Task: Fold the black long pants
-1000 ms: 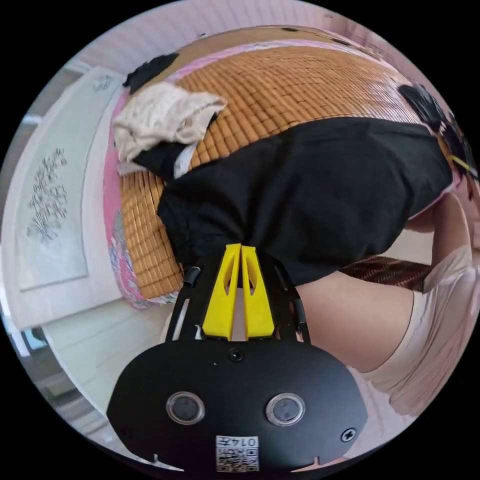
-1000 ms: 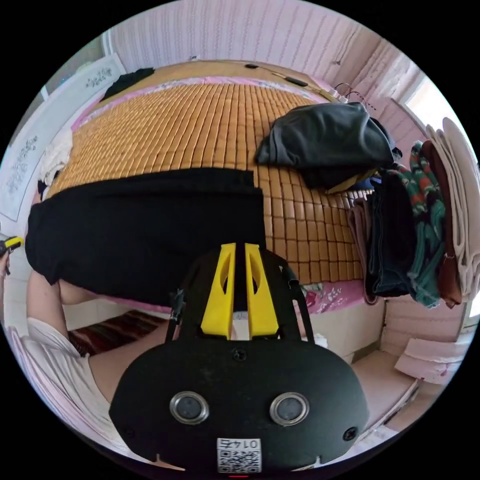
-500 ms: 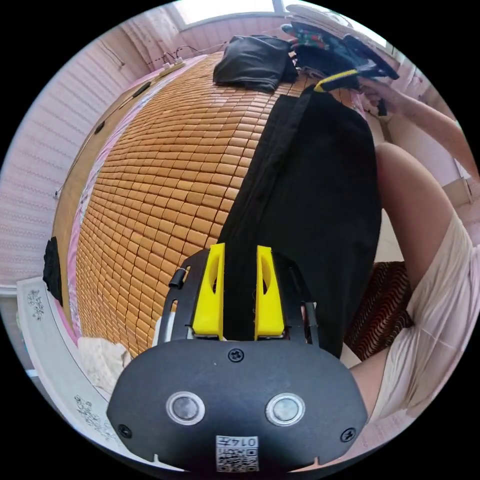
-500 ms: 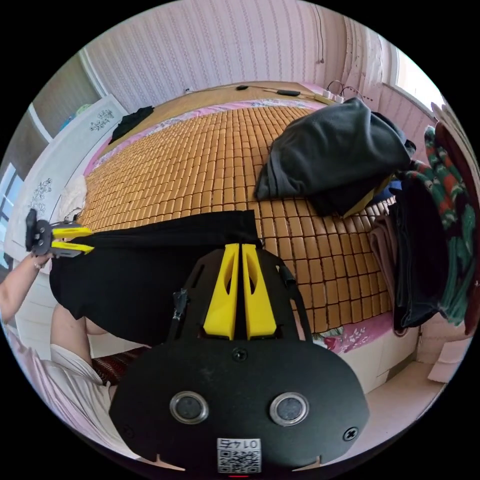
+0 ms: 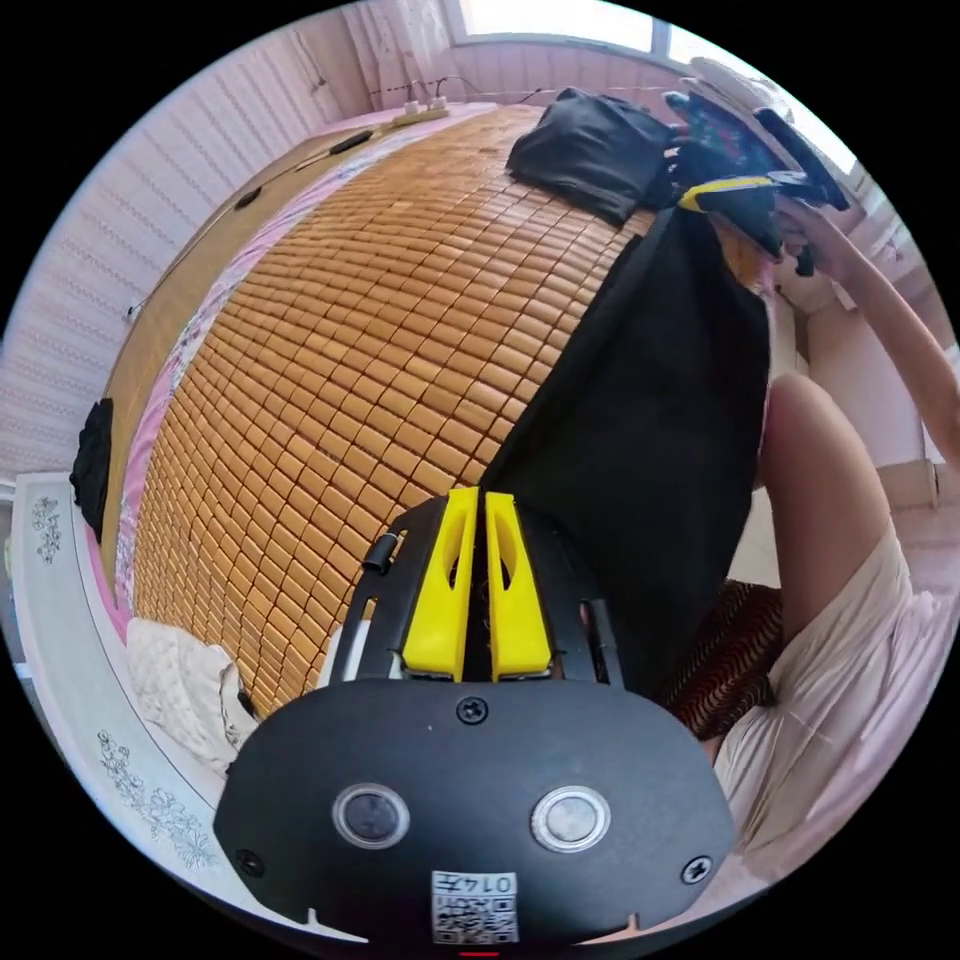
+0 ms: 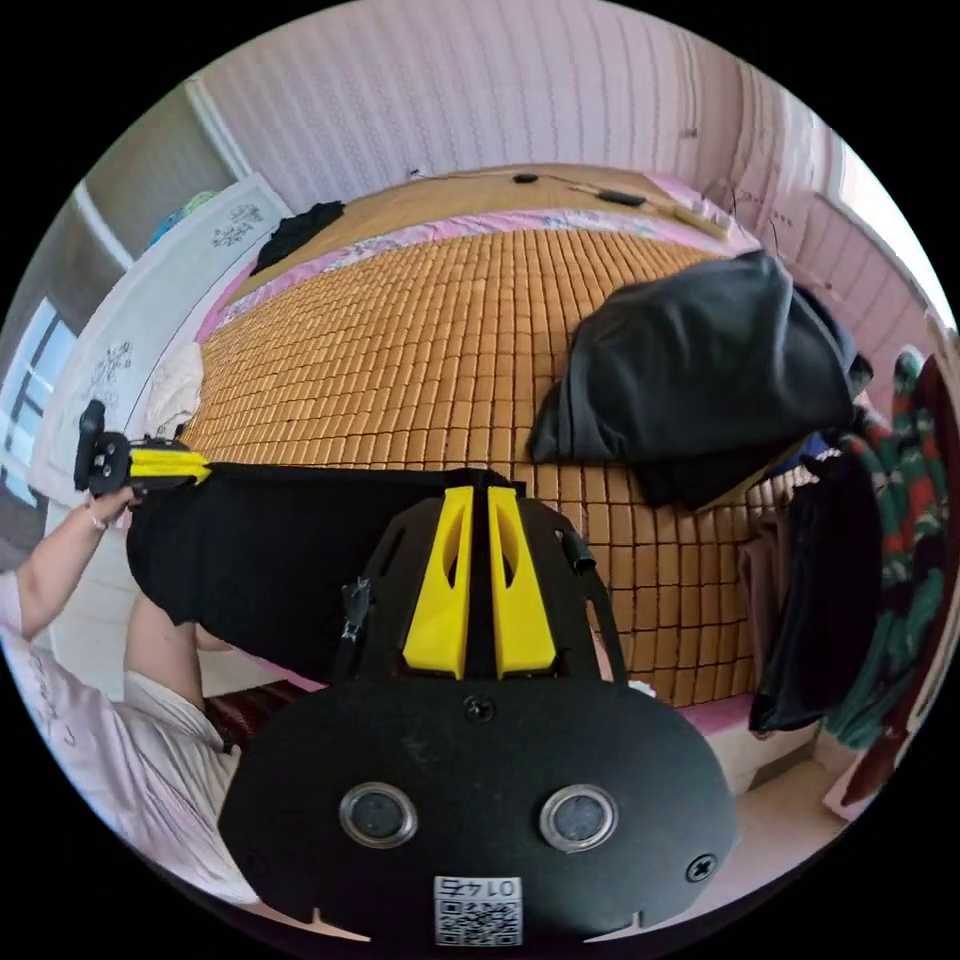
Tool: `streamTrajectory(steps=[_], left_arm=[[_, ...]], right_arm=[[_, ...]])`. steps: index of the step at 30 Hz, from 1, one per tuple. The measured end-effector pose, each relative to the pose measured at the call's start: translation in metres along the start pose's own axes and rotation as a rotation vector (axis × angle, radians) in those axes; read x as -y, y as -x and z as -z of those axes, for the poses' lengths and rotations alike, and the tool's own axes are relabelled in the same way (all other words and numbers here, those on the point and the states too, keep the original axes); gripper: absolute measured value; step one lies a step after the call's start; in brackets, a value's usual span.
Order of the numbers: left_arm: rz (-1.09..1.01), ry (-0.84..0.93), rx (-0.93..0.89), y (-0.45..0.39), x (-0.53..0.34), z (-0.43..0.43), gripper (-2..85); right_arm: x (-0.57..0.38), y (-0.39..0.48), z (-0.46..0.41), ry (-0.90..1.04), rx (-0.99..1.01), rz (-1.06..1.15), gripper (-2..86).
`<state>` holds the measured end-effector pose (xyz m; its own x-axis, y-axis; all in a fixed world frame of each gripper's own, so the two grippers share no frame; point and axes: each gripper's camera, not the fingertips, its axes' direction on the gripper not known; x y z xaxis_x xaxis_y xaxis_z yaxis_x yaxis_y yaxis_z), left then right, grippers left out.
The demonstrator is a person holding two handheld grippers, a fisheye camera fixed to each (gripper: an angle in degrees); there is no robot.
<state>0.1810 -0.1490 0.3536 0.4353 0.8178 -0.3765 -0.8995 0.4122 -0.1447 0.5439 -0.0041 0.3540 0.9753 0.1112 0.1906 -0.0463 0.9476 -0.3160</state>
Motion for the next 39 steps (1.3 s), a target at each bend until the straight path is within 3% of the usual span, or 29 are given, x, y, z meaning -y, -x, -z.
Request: streamTrajectory(steps=[2,5,12,16,23,29,36,39], left_arm=[[0.016,0.038,-0.004,0.0,-0.001,-0.011,2.4],[0.005,-0.062,0.0,-0.011,-0.024,0.012,2.8],[-0.097,-0.076,-0.186,-0.086,-0.099,0.017,4.0],[-0.116,0.032,-0.186,-0.119,-0.117,-0.02,5.4],[-0.093,0.018,-0.185,-0.123,-0.139,-0.023,4.5],[-0.096,0.014,-0.17,-0.12,-0.164,-0.027,4.7],[-0.025,0.0,-0.192,-0.109,-0.195,-0.032,4.9],[-0.006,-0.019,-0.208,-0.105,-0.21,-0.029,5.1]], right_arm=[[-0.019,-0.01,-0.002,0.004,-0.011,-0.053,5.7],[-0.07,-0.019,0.021,-0.058,-0.022,-0.104,6.7],[-0.152,-0.054,0.019,-0.122,0.092,-0.378,7.4],[-0.148,-0.054,0.003,-0.019,0.092,-0.343,1.8],[-0.16,-0.057,0.016,-0.028,0.101,-0.323,0.7],[-0.171,-0.064,-0.001,-0.036,0.29,-0.44,9.2],[-0.141,-0.011,0.01,-0.014,0.165,-0.261,2.2],[-0.133,0.005,0.049,-0.119,0.123,-0.185,1.3]])
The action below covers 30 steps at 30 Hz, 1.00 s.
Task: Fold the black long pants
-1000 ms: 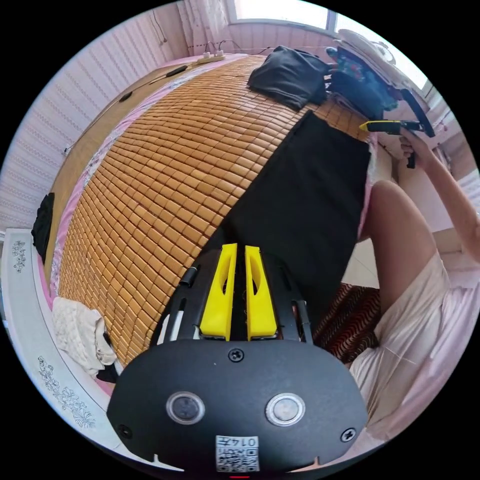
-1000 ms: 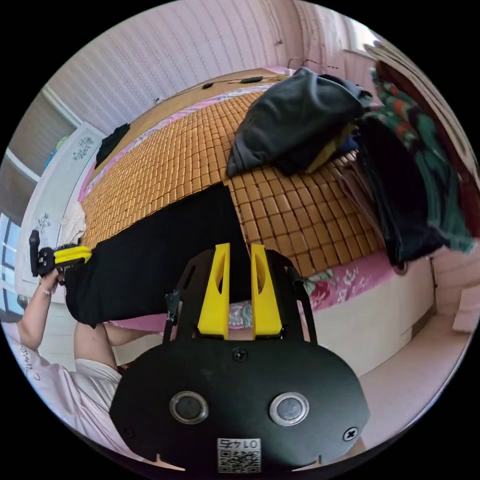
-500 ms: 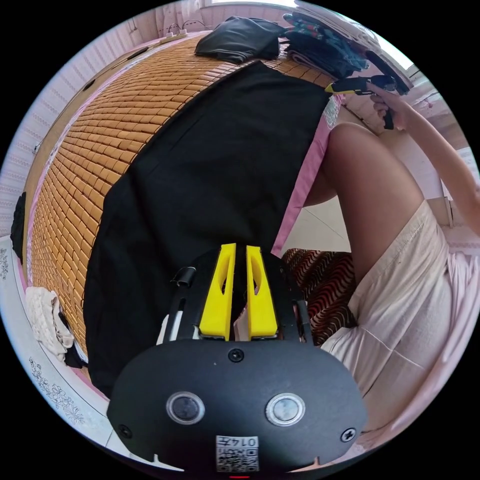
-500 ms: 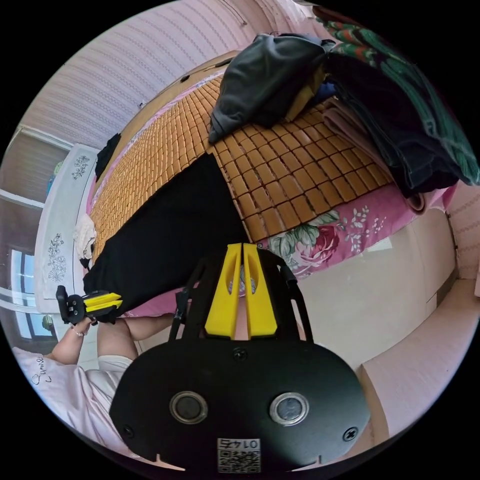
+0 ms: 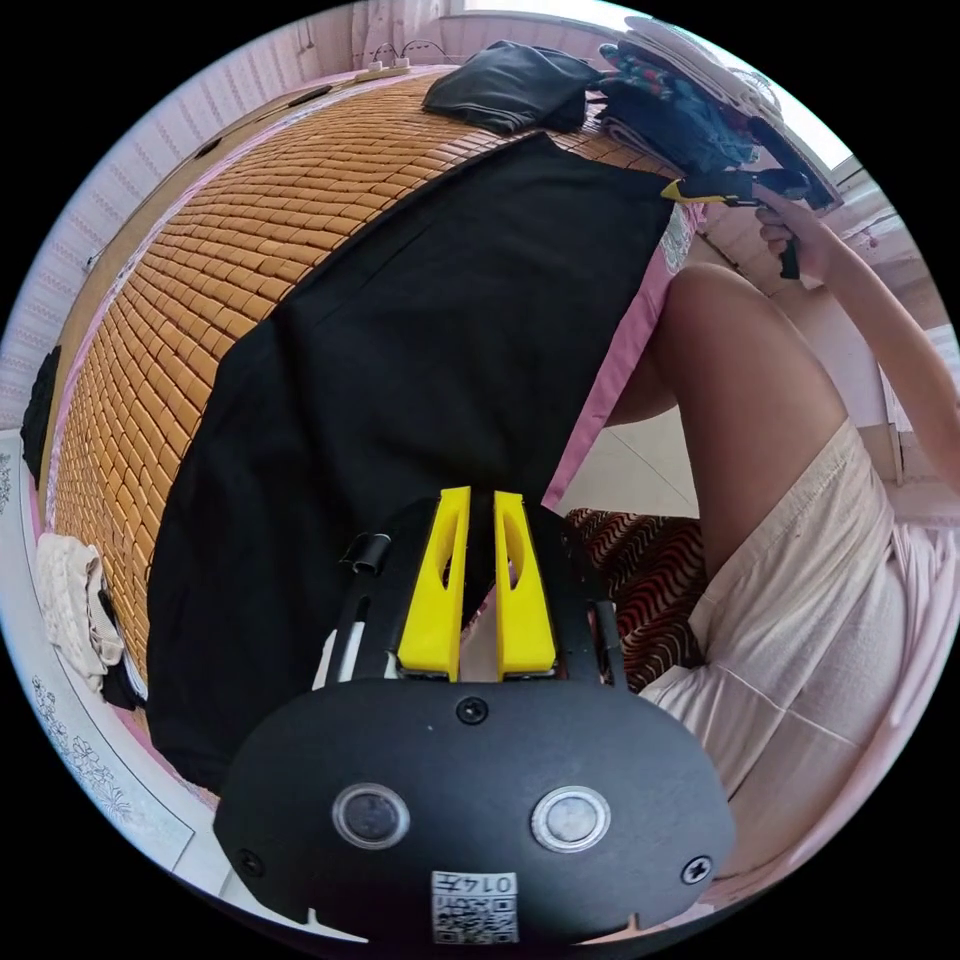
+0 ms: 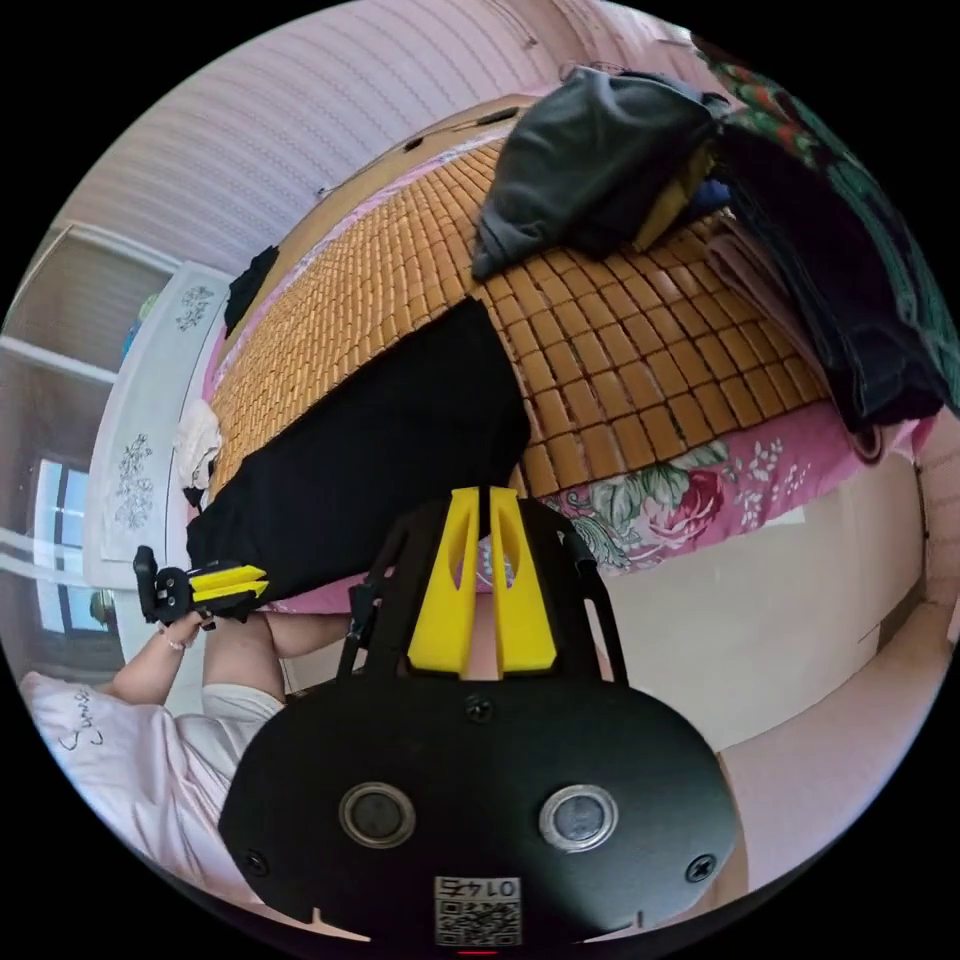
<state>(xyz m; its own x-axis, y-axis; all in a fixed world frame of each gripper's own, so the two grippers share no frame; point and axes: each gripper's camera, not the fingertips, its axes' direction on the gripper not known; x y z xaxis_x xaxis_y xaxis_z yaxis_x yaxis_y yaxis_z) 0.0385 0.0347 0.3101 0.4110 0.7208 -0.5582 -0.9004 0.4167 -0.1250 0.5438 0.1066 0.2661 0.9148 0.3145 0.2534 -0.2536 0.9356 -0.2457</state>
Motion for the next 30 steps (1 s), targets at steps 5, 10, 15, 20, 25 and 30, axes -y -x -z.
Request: streamTrajectory(steps=[5,10,15,20,25,30], left_arm=[[0.034,-0.07,-0.055,0.004,-0.029,0.009,5.3],[0.05,-0.083,-0.126,0.002,-0.076,0.012,5.8],[0.273,-0.214,-0.065,0.048,-0.152,0.054,5.7],[0.692,-0.204,0.219,0.158,-0.274,0.084,5.6],[1.105,-0.194,0.278,0.275,-0.417,0.101,7.5],[0.892,-0.34,0.144,0.31,-0.452,0.089,13.8]], right_arm=[[0.006,-0.005,-0.004,0.019,-0.031,-0.077,1.0],[0.008,0.044,-0.028,0.168,-0.34,-0.024,0.7],[0.028,0.147,-0.035,0.105,-0.386,0.204,0.5],[0.054,0.288,-0.085,0.144,-0.146,0.543,1.1],[0.051,0.432,-0.152,0.248,0.028,0.833,2.6],[0.038,0.522,-0.202,0.347,0.01,1.019,4.1]])
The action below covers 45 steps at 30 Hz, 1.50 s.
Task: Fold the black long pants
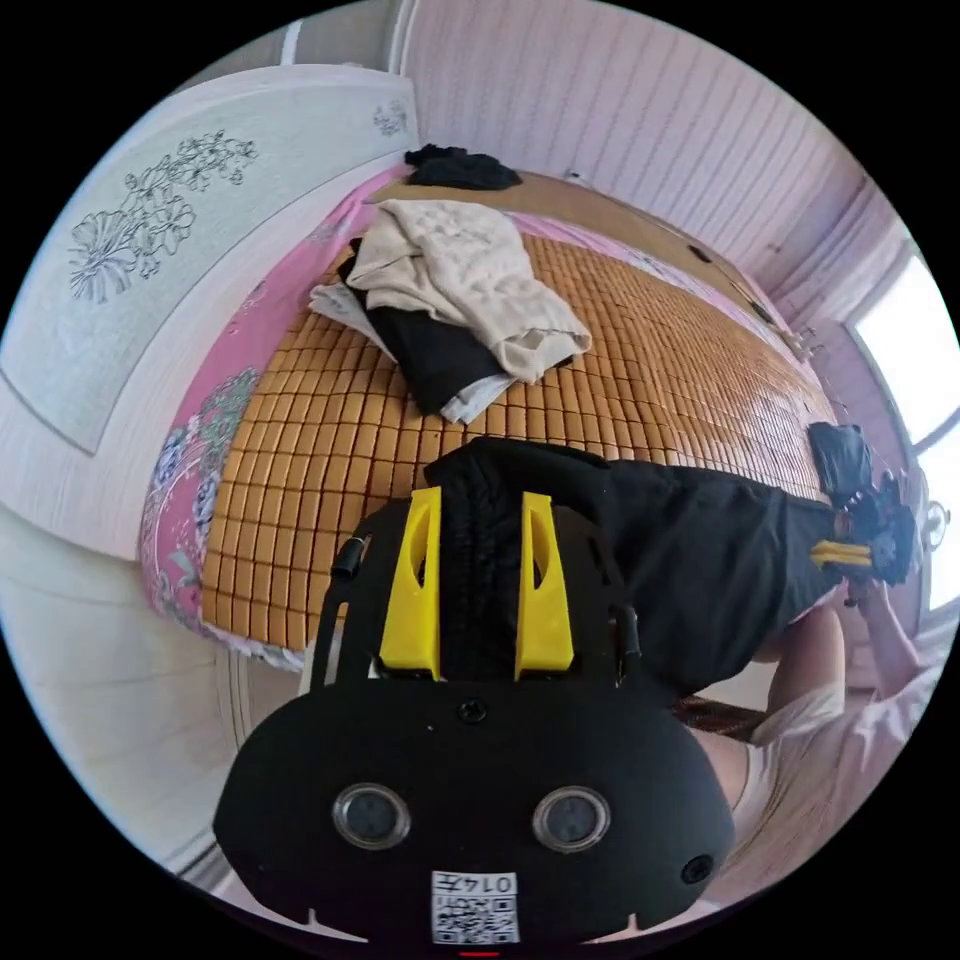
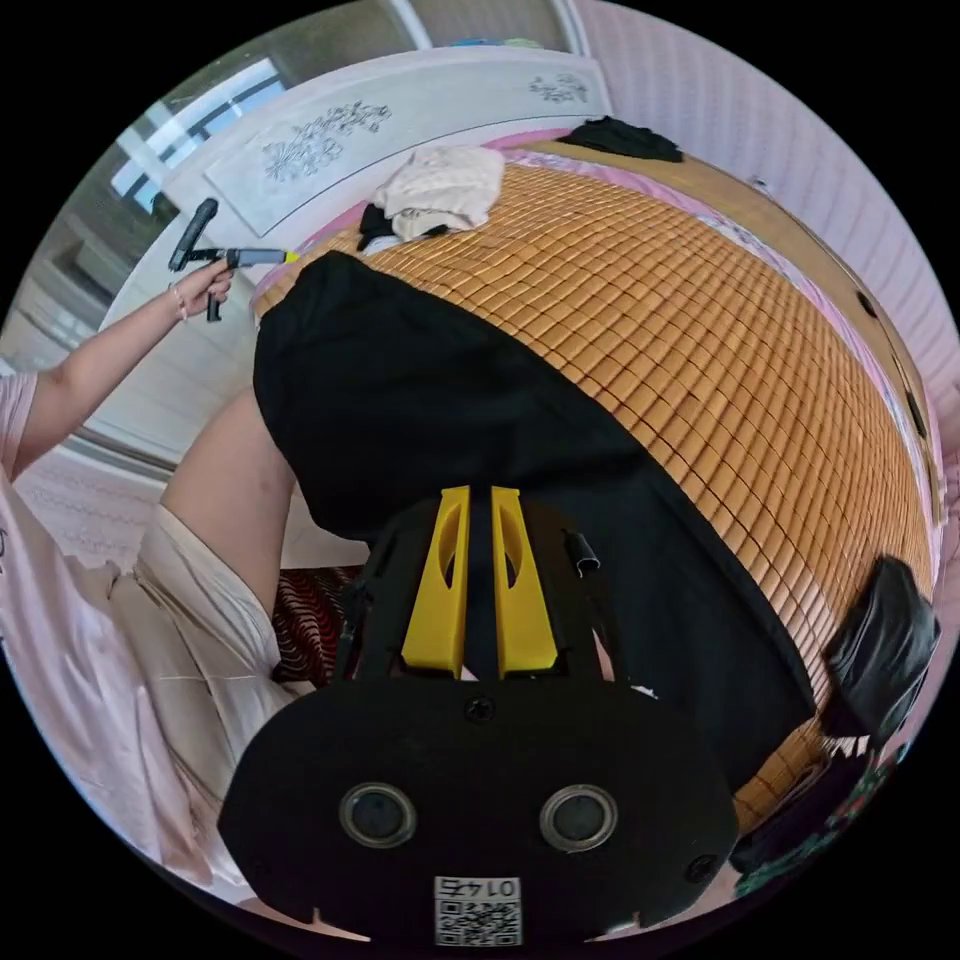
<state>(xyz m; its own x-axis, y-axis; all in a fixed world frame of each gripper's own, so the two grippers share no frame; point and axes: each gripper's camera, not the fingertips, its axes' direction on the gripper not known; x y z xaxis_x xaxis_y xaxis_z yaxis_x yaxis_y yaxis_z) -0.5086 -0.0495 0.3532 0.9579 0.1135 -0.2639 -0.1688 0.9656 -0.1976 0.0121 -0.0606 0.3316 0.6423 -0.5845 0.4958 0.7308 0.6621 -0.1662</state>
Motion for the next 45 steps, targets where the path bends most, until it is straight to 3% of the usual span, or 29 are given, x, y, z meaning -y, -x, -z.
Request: streamTrajectory(steps=[3,6,11,14,16,18,19,23,27,29,31,33,35,36,40,45], left_arm=[[-0.05,0.132,-0.002,0.007,0.007,-0.038,17.6],[0.022,0.247,-0.037,0.016,0.01,-0.068,15.3],[-0.044,0.228,-0.049,0.019,0.003,-0.041,5.2],[0.084,0.153,-0.119,0.039,-0.005,-0.008,4.2],[0.23,0.127,-0.06,0.055,-0.013,-0.008,4.2],[0.272,0.21,0.054,0.058,-0.018,-0.034,4.8],[0.267,0.279,0.082,0.055,-0.021,-0.052,5.4],[0.264,0.222,0.131,0.039,-0.017,-0.027,7.2],[0.058,0.027,0.267,-0.027,-0.028,0.051,5.9],[-0.086,-0.012,0.202,-0.079,-0.037,0.063,2.9],[-0.324,0.013,-0.052,-0.168,-0.052,0.048,-0.1],[-0.433,0.066,-0.24,-0.238,-0.065,0.022,-0.6],[-0.543,0.131,-0.345,-0.309,-0.081,-0.007,-0.8],[-0.579,0.152,-0.347,-0.345,-0.091,-0.025,-0.9],[-0.603,0.282,-0.26,-0.409,-0.114,-0.088,-1.0],[-0.646,0.235,-0.18,-0.424,-0.124,-0.07,-0.9]], right_arm=[[0.034,0.014,-0.018,0.053,-0.018,0.031,4.3],[0.06,0.015,-0.031,0.093,0.001,0.005,3.8],[0.084,0.011,-0.031,0.115,-0.053,-0.019,0.9],[0.093,0.005,-0.029,0.11,-0.095,-0.053,-0.4],[0.099,-0.003,-0.035,0.123,-0.09,-0.103,-0.8],[0.103,-0.01,-0.048,0.149,-0.088,-0.129,-0.9],[0.104,-0.014,-0.062,0.198,-0.097,-0.145,-0.9],[0.109,-0.021,-0.065,0.218,-0.101,-0.151,-1.0],[0.129,-0.013,-0.044,0.145,-0.167,-0.041,-1.0],[0.15,-0.007,-0.041,0.113,-0.152,0.01,-0.9],[0.186,0.001,-0.049,0.114,-0.099,0.076,-0.9],[0.208,0.007,-0.063,0.133,-0.104,0.112,-0.8],[0.222,0.009,-0.082,0.177,-0.131,0.12,-0.6],[0.224,0.008,-0.101,0.255,-0.155,0.129,-0.5],[0.22,-0.006,-0.098,0.241,-0.128,0.126,-0.4],[0.207,-0.018,-0.084,0.141,-0.143,0.099,-0.4]])
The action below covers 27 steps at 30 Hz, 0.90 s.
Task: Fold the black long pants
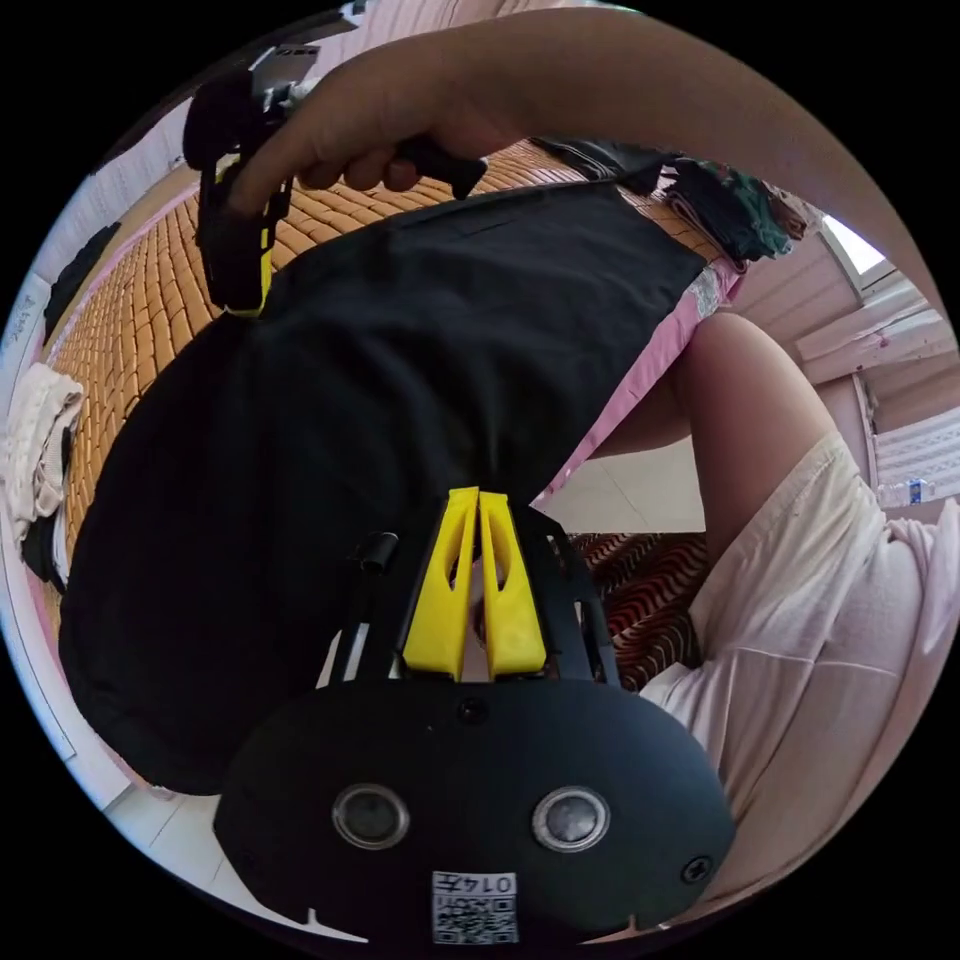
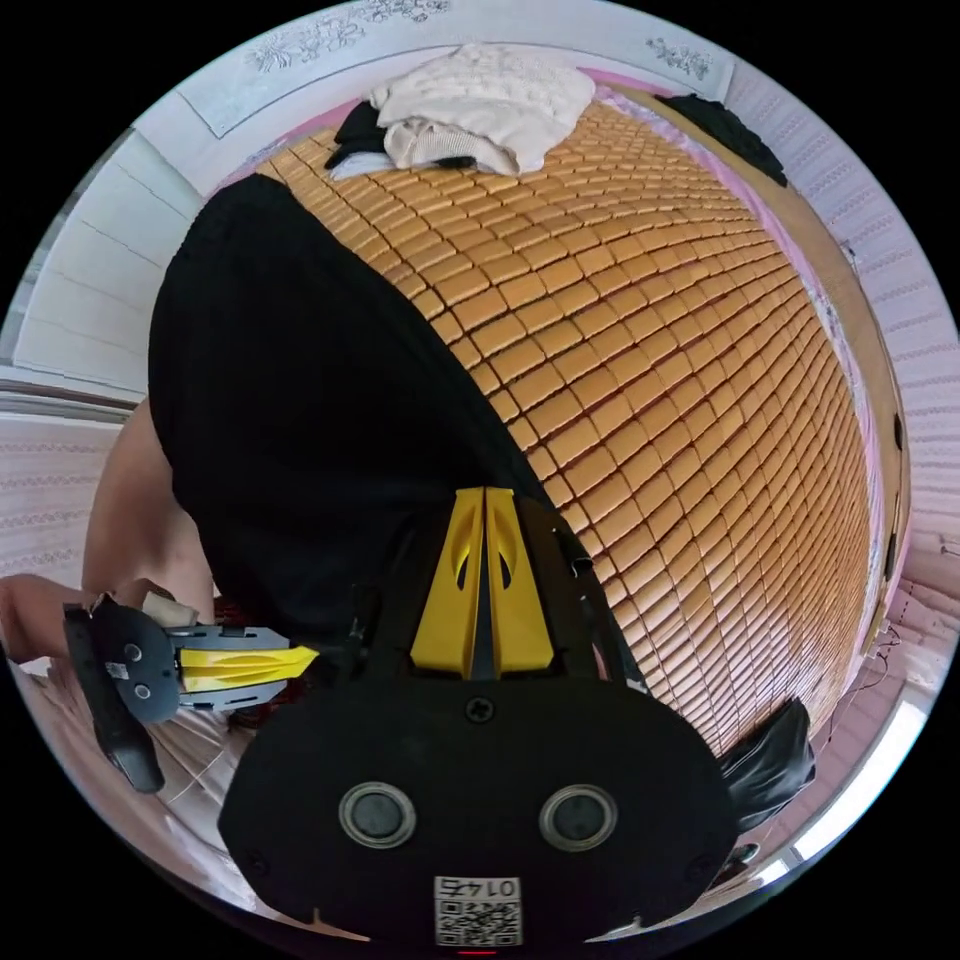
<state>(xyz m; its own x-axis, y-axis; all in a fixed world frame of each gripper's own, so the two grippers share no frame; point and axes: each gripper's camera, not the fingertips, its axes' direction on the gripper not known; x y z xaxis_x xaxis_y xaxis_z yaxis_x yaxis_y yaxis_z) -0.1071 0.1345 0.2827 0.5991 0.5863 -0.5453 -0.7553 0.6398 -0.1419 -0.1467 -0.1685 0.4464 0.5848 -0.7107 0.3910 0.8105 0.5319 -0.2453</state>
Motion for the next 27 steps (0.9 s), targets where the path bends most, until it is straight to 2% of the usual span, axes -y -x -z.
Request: streamTrajectory(steps=[1,5,7,11,15,18,19,22,27], left_arm=[[0.003,-0.008,0.026,-0.003,-0.001,0.002,-0.8],[-0.008,0.029,-0.003,-0.014,0.003,-0.01,0.1],[-0.018,0.031,0.0,-0.025,0.007,-0.002,4.8],[-0.124,-0.043,0.029,-0.058,0.016,0.016,8.4],[-0.214,-0.005,0.03,-0.092,0.037,0.002,11.3],[-0.253,0.052,0.078,-0.113,0.05,-0.017,12.0],[-0.268,0.074,0.125,-0.121,0.053,-0.023,11.3],[-0.312,0.089,0.256,-0.136,0.056,-0.029,7.7],[-0.294,0.142,0.277,-0.141,0.066,-0.032,5.7]], right_arm=[[-0.005,-0.003,-0.016,0.066,0.018,-0.002,-0.4],[-0.034,-0.023,-0.014,0.002,0.085,-0.107,-0.3],[-0.079,-0.035,0.007,-0.135,0.105,-0.195,-0.3],[-0.195,-0.059,0.036,-0.285,0.104,-0.368,0.0],[-0.374,-0.107,0.046,-0.262,0.019,-0.733,2.0],[-0.499,-0.14,0.037,-0.193,-0.023,-1.038,8.8],[-0.543,-0.153,0.029,-0.157,0.001,-1.166,11.3],[-0.62,-0.175,0.008,-0.161,0.104,-1.346,15.6],[-0.668,-0.197,-0.013,-0.222,0.222,-1.334,12.0]])
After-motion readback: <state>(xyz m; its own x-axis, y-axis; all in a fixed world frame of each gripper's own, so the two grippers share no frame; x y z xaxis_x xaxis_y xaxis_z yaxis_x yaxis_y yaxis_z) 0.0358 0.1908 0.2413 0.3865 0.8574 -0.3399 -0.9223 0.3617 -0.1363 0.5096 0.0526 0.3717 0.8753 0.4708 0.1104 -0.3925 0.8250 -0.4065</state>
